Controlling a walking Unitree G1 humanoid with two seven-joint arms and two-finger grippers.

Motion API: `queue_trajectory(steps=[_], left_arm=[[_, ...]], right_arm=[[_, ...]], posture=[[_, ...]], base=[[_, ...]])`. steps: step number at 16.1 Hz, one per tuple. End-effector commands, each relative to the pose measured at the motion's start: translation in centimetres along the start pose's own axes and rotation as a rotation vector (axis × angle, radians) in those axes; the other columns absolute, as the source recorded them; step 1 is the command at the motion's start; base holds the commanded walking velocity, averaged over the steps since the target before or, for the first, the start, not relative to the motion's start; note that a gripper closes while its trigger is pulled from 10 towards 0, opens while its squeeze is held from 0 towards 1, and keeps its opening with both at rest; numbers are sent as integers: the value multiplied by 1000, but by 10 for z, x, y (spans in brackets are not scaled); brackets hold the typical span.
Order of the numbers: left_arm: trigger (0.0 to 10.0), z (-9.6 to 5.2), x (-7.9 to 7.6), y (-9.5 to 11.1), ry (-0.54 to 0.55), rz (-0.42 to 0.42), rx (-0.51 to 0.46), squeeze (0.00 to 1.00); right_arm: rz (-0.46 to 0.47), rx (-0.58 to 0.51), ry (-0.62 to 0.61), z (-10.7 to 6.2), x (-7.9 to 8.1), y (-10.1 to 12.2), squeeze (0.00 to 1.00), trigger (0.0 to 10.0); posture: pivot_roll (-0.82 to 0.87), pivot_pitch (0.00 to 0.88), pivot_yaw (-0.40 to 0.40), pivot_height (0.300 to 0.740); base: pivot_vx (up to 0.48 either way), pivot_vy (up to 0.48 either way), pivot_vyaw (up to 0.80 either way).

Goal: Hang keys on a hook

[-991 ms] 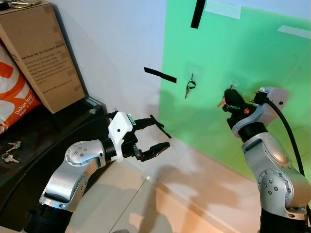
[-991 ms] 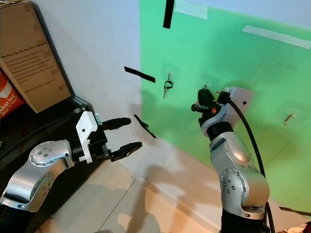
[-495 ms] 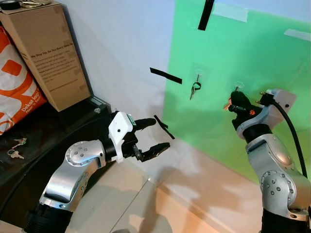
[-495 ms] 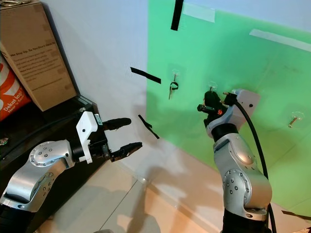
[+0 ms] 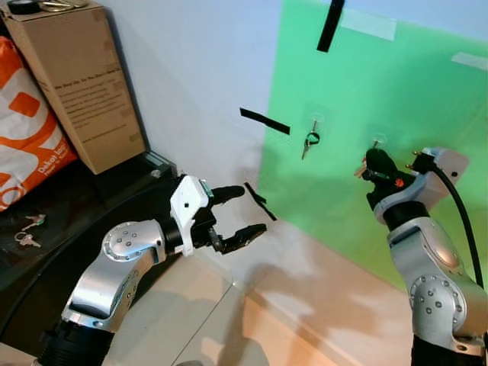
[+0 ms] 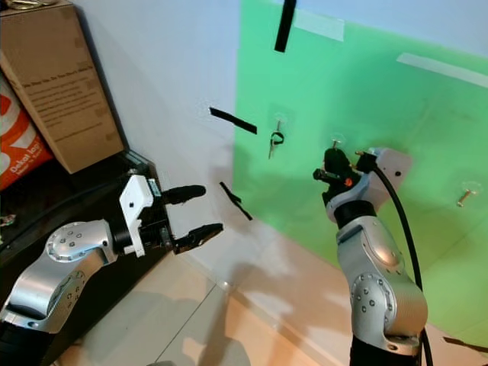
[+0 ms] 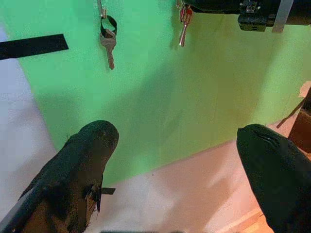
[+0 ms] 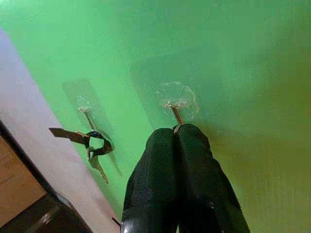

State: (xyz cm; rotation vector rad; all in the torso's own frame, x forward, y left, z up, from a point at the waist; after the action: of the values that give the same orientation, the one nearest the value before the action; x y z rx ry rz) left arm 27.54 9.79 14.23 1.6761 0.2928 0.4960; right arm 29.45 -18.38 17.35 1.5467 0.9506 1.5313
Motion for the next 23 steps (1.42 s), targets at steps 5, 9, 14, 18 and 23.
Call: queue_trajectory(steps=[5, 9, 14, 18, 23], left_arm=[[10000, 1, 2, 0, -2, 11, 13, 0], [10000, 2, 4, 0, 6, 13, 13, 0], [10000, 3, 5, 1, 11, 16, 12, 0], [10000, 5, 6, 1, 8, 17, 10, 0], [10000, 5, 6, 1, 7, 19, 10, 0]], right_arm=[[-9, 151, -133, -6, -29, -33, 0, 10000], [-104, 189, -117, -6, -28, -39, 0, 10000], [6, 75, -5, -1, -8, -18, 0, 10000], [2, 19, 91, -1, 7, -4, 0, 10000], [-1, -19, 72, 2, 7, 9, 0, 10000]], posture=[[-58, 0, -7, 740], [-58, 0, -7, 740], [-58, 0, -5, 740], [-62, 0, -3, 740], [-62, 0, -3, 740]], base=[[0, 0, 0], [0, 0, 0], [0, 0, 0], [0, 0, 0], [0, 0, 0]])
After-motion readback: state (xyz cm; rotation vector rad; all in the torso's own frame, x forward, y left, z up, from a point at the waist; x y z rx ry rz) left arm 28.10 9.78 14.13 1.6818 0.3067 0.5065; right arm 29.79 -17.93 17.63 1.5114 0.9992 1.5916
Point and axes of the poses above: a point about 5 cm out from each wrist's last joint towards the gripper, its own z axis pointing out of the wrist towards the gripper, its own y axis along the axis of the wrist's last joint, x = y × z, the point moved 3 cm from there along z, pointing out of the wrist towards the gripper, and after that the axes turned 5 degrees about z, right-handed, at the moved point
